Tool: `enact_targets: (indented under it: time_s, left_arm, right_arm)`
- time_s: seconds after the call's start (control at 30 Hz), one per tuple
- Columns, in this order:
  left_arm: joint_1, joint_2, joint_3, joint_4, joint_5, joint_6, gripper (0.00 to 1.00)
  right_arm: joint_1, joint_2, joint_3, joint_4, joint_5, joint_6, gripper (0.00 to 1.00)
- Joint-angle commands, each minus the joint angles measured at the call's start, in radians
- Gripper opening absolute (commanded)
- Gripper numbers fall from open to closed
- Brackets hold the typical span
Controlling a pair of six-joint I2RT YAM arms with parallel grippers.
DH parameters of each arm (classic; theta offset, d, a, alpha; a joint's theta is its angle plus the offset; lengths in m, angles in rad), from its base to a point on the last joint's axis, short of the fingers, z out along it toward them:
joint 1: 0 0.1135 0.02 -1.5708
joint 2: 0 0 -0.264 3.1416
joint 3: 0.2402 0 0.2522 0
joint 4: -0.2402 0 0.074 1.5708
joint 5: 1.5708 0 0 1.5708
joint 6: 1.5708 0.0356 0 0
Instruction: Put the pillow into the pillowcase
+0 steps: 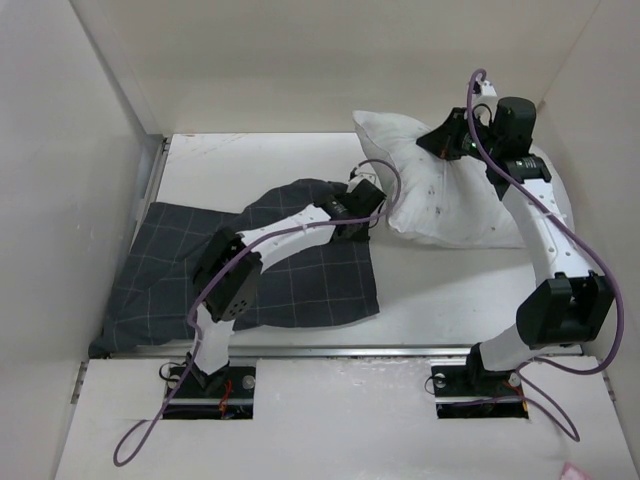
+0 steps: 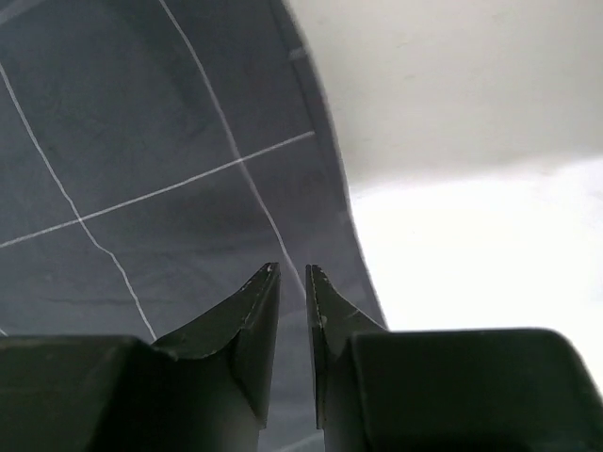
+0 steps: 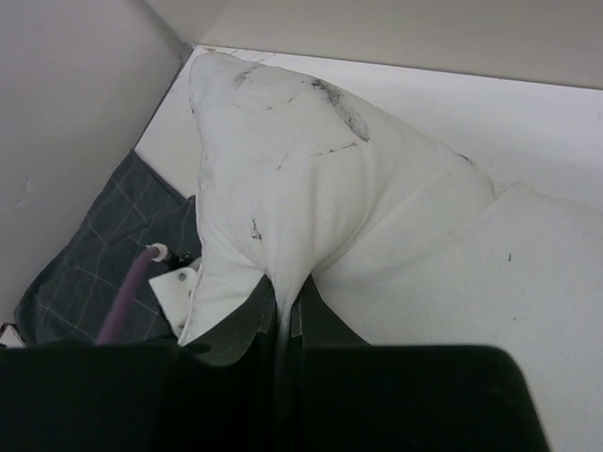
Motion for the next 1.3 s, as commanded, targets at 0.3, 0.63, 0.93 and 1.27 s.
enact_targets:
  time_s: [0.3,0.63,0.93,1.27]
  left_arm:
    - [0.042,-0.047,-0.041,0.122,0.152,0.054,0.31]
    - [0.083,0.208,0.219,0.063,-0.217,-0.134,0.35]
    - [0.119,0.281,0.302,0.128,-0.292,-0.199,0.63]
    - [0.129,0.357,0.342,0.197,-0.241,-0.176,0.68]
  right_arm:
    - [0.007,-0.028,-0.01,0.089,-0.05,-0.029,0.0]
    - [0.007,-0.019,-0.01,0.069,-0.025,-0.04,0.0]
    - [0.007,-0.001,0.01,0.058,-0.007,-0.04,0.0]
    - [0.007,0.009,0.021,0.036,0.002,-0.04,0.0]
